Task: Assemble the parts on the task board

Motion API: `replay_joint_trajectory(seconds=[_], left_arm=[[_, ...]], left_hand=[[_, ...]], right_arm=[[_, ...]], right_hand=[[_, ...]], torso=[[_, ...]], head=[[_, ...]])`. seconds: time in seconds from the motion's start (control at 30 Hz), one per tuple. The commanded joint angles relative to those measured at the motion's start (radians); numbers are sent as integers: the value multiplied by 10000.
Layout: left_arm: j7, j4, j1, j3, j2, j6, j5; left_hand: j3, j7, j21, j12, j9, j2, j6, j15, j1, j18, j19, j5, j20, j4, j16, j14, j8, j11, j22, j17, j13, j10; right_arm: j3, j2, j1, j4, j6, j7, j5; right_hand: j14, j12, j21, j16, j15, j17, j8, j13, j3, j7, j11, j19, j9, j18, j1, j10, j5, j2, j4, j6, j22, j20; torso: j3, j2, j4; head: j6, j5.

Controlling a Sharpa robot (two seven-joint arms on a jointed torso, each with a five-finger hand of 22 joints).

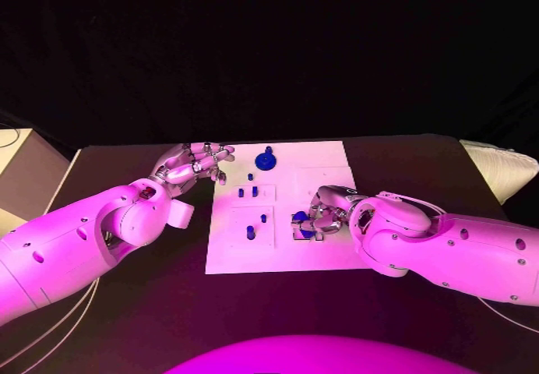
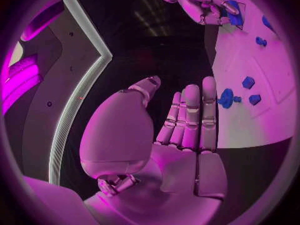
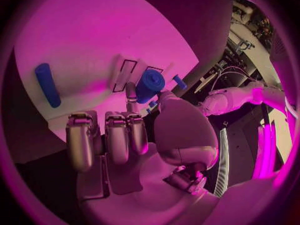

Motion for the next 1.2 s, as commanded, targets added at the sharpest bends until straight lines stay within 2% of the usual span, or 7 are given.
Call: replay_joint_trajectory(seconds=[0.03, 0.33, 0.43, 0.57, 0.73, 0.9, 1.2], left_arm=[[19, 13, -6, 7, 14, 185, 15], [-10, 5, -6, 7, 17, 187, 14], [-21, 4, -7, 7, 17, 188, 14], [-33, 2, -7, 7, 16, 187, 10], [-47, 2, -8, 7, 12, 182, 6], [-60, 0, -14, 7, 1, 170, 0], [-83, 12, -42, 7, -29, 156, -9]], left_hand=[[-50, 70, -35, 34, -12, 97, -54, 25, 10, 145, 79, 26, -8, 5, 43, 35, 53, -6, -17, -13, 15, -57], [-60, 73, -40, 39, -15, 132, -68, 26, 19, 145, 85, 28, -7, 30, 46, 34, 56, -3, -20, -13, 18, -85], [-60, 73, -40, 39, -15, 132, -68, 26, 19, 145, 85, 28, -7, 30, 46, 34, 56, -3, -20, -13, 18, -85], [-60, 73, -40, 39, -15, 132, -68, 26, 19, 145, 85, 28, -7, 30, 46, 34, 56, -3, -20, -13, 18, -85], [-60, 73, -40, 39, -15, 132, -68, 26, 19, 145, 85, 28, -7, 30, 46, 34, 56, -3, -20, -13, 18, -85], [-60, 73, -40, 39, -15, 132, -68, 26, 19, 145, 85, 28, -7, 30, 46, 34, 56, -3, -20, -13, 18, -85], [-65, 74, -43, 44, -17, 159, -77, 27, 32, 145, 89, 28, -6, 45, 48, 33, 59, -2, -23, -13, 21, -102]], right_arm=[[-5, 74, -26, -4, -7, 21, -258], [-5, 152, -47, -25, -46, 16, -293], [-4, 170, -53, -24, -26, 20, -296], [-4, 189, -64, -25, 28, 32, -298], [-4, 174, -70, -4, 99, 50, -301], [-4, 102, -82, 71, 126, 62, -377], [-4, -160, -118, 348, -151, 141, -479]], right_hand=[[1025, 49, 61, 42, -65, 2635, 37, 2632, 16, -20, -85, 939, -9, -144, -119, 1040, -1, 44, -11, 60, 2436, -54], [1025, 49, 106, 42, -72, 2635, 83, 2632, 5, -29, -93, 953, -28, -154, -350, 1040, 22, 205, -4, 68, 2465, -62], [1025, 49, 104, 42, -74, 2635, 110, 2632, -92, -29, -94, 953, -40, -153, -526, 1040, -40, 149, -8, 66, 2465, -64], [1025, 49, 71, 42, -68, 2635, 212, 2632, -597, -22, -82, 941, -81, -146, -1199, 1040, -904, -97, 8, 37, 2452, -58], [1025, 49, 72, 42, -56, 2635, 303, 2632, -1207, -10, -75, 941, -124, -146, -1832, 1040, -1653, -441, 23, -7, 2458, -48], [1025, 49, 86, 42, -53, 2635, 355, 2632, -1540, -8, -72, 946, -150, -150, -2146, 1040, -1857, -434, 25, -29, 2469, -44], [1025, 49, 77, 42, -53, 2635, 388, 2632, -1541, -7, -72, 943, -171, -148, -2140, 1040, -1855, -168, 9, -45, 2466, -43]], torso=[[2, 5, 4], [0, -4, -13], [2, 0, -15], [-1, -6, -13], [-3, -7, -3], [4, -6, -2], [8, 0, -4]], head=[[5, -7], [19, -30], [23, -42], [35, -59], [25, -51], [23, -36], [29, -12]])
